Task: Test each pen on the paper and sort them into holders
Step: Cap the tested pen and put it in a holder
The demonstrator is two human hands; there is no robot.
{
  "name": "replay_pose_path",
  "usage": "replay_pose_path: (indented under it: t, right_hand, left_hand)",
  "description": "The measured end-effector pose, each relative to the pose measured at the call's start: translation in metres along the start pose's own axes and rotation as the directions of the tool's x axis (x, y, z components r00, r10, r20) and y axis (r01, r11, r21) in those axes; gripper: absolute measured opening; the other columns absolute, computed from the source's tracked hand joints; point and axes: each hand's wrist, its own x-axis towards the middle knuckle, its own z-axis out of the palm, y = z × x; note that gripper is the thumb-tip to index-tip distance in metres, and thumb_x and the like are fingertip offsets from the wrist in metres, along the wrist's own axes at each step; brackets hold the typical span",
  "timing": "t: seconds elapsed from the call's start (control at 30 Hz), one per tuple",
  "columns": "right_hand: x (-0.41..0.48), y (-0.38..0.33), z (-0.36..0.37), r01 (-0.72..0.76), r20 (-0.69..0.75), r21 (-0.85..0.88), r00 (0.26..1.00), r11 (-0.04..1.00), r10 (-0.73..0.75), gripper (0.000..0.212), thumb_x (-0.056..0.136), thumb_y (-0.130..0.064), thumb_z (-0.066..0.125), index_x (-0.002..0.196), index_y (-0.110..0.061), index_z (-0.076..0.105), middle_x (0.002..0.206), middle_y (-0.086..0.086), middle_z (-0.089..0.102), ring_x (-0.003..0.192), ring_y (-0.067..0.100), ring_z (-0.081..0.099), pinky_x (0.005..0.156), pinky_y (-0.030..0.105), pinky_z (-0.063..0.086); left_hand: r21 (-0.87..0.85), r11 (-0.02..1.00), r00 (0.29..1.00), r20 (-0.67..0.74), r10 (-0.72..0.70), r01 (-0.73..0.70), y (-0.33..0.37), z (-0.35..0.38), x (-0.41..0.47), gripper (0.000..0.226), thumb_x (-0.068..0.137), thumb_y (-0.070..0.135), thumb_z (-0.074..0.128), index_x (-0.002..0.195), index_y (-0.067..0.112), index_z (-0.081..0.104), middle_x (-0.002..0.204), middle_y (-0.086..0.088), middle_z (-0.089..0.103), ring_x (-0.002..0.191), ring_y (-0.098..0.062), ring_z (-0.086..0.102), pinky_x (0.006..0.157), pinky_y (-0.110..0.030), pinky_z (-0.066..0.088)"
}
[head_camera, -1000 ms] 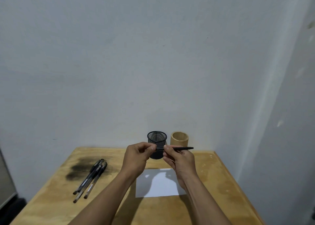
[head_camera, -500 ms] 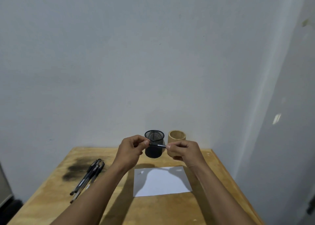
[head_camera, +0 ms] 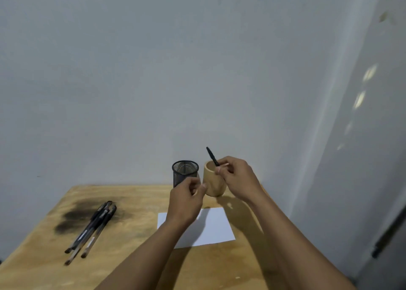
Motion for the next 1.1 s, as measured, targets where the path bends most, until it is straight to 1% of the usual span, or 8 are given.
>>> replay_pose_path:
  t: [0.07, 0.17, 0.3, 0.4, 0.5, 0.73, 0.93, 1.1]
  right_hand:
    - [0.010, 0.002, -0.006, -0.010, -0.062, -0.001, 0.998, 1.000, 0.010, 0.009, 0.094, -0.025, 0.065, 0.099, -0.025, 0.072, 0.081, -0.010, 0.072, 0.079, 0.008, 0.067, 0.068, 0.025, 0.047]
    - [0.027, 0.003, -0.014, 0.004, -0.137, 0.013, 0.991, 1.000, -0.002, 0.007, 0.096, -0.025, 0.064, 0.102, -0.024, 0.067, 0.089, -0.008, 0.071, 0.083, 0.007, 0.067, 0.064, 0.021, 0.045]
    - [0.052, 0.008, -0.020, 0.022, -0.187, 0.017, 0.982, 1.000, -0.019, 0.010, 0.097, -0.024, 0.063, 0.107, -0.025, 0.063, 0.095, -0.008, 0.068, 0.086, 0.007, 0.065, 0.068, 0.022, 0.046]
    - [0.067, 0.015, -0.018, 0.023, -0.189, 0.006, 0.982, 1.000, -0.022, 0.013, 0.096, -0.022, 0.063, 0.109, -0.022, 0.065, 0.097, -0.010, 0.067, 0.087, 0.006, 0.062, 0.067, 0.019, 0.044]
    - [0.078, 0.024, -0.012, 0.018, -0.163, -0.011, 0.986, 1.000, -0.019, 0.013, 0.095, -0.020, 0.064, 0.108, -0.020, 0.067, 0.091, -0.012, 0.065, 0.081, 0.000, 0.061, 0.065, 0.015, 0.043]
    - [0.087, 0.040, 0.009, -0.018, -0.069, -0.048, 0.997, 0.999, 0.015, 0.012, 0.093, -0.022, 0.065, 0.104, -0.019, 0.070, 0.085, -0.011, 0.068, 0.075, -0.003, 0.062, 0.059, 0.014, 0.041]
    - [0.087, 0.049, 0.013, -0.049, -0.082, -0.023, 0.995, 0.999, 0.047, 0.019, 0.092, -0.021, 0.064, 0.108, -0.020, 0.074, 0.094, -0.006, 0.073, 0.089, 0.011, 0.068, 0.068, 0.013, 0.046]
    - [0.081, 0.044, 0.008, -0.016, -0.084, -0.052, 0.996, 0.999, 0.011, 0.020, 0.093, -0.019, 0.062, 0.110, -0.020, 0.073, 0.096, -0.009, 0.072, 0.091, 0.008, 0.066, 0.073, 0.014, 0.046]
  left_hand:
    - [0.055, 0.998, 0.999, 0.039, 0.000, -0.002, -0.011, 0.020, 0.001, 0.043, 0.088, 0.040, 0.069, 0.122, 0.015, 0.064, 0.115, 0.005, 0.068, 0.104, -0.009, 0.063, 0.087, -0.027, 0.053]
    - [0.074, 0.997, 0.999, 0.035, 0.027, -0.030, -0.013, 0.044, 0.007, 0.052, 0.088, 0.037, 0.070, 0.132, 0.015, 0.055, 0.123, 0.001, 0.061, 0.105, -0.009, 0.053, 0.082, -0.024, 0.043]
    - [0.044, 0.997, 0.998, -0.015, 0.063, -0.062, -0.014, 0.067, 0.018, 0.056, 0.088, 0.034, 0.071, 0.136, 0.015, 0.049, 0.122, -0.001, 0.054, 0.093, -0.002, 0.049, 0.064, -0.006, 0.043]
    - [0.043, 0.998, 0.997, -0.063, 0.047, -0.044, -0.022, 0.081, 0.027, 0.063, 0.087, 0.032, 0.072, 0.141, 0.016, 0.044, 0.123, -0.001, 0.050, 0.104, -0.011, 0.051, 0.078, -0.013, 0.041]
    - [0.024, 1.000, 0.992, -0.128, -0.005, 0.008, -0.030, 0.093, 0.034, 0.062, 0.086, 0.023, 0.072, 0.141, 0.016, 0.043, 0.131, -0.004, 0.052, 0.115, -0.018, 0.051, 0.091, -0.027, 0.041]
    - [-0.080, 0.996, 0.974, -0.217, -0.059, 0.042, -0.034, 0.101, 0.036, 0.053, 0.087, 0.011, 0.072, 0.134, 0.019, 0.048, 0.128, 0.000, 0.056, 0.113, -0.012, 0.053, 0.087, -0.023, 0.044]
    - [-0.100, 0.995, 0.973, -0.228, -0.034, 0.011, -0.036, 0.101, 0.036, 0.052, 0.085, 0.010, 0.072, 0.131, 0.022, 0.049, 0.126, 0.003, 0.057, 0.111, -0.010, 0.055, 0.090, -0.029, 0.051]
    - [-0.067, 0.997, 0.977, -0.209, -0.044, 0.031, -0.032, 0.099, 0.037, 0.053, 0.084, 0.010, 0.074, 0.130, 0.020, 0.049, 0.125, 0.002, 0.057, 0.111, -0.011, 0.054, 0.081, -0.012, 0.042]
